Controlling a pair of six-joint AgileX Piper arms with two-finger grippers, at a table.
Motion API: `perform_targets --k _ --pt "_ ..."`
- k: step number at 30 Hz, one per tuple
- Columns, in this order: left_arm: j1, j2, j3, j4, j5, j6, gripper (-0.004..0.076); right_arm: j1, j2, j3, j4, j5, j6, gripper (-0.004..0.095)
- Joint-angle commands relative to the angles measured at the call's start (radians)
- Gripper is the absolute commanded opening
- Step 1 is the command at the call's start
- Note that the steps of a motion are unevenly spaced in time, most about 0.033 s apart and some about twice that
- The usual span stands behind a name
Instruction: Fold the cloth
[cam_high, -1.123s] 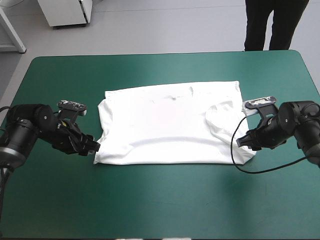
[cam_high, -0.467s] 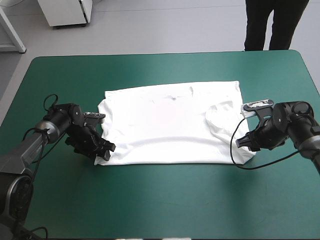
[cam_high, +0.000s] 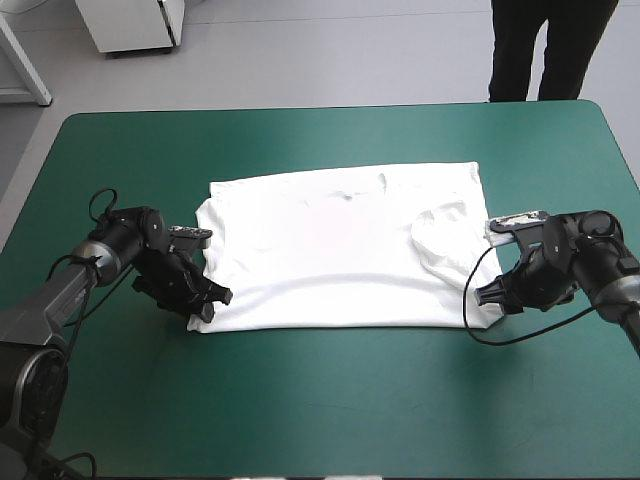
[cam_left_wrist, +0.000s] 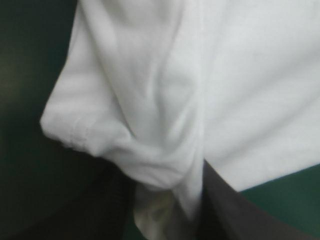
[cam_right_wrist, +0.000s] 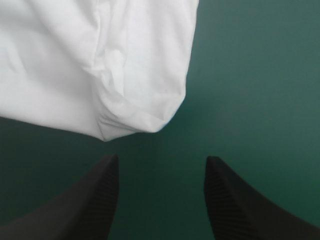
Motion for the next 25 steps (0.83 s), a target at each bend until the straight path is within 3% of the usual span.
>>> perform_targets --k 1,9,21,25 --pt "-0.001 -0.037 -0.022 -0.023 0.017 0.012 0.0141 -0.004 -0.022 0.030 -0.007 -0.041 0.002 0.0494" --pt "-0.001 -0.037 -0.022 -0.025 0.052 0.016 0.0025 -0.004 0.062 0.056 0.020 -0.106 0.006 0.0494" --pt "-0.001 -0.038 -0.022 -0.025 0.052 0.018 0.0023 -0.004 0.196 0.027 0.090 -0.175 -0.011 0.0488" --pt "-0.001 -0.038 -0.022 -0.025 0.052 0.025 0.0023 -0.004 0.233 0.007 0.134 -0.179 -0.030 0.0366"
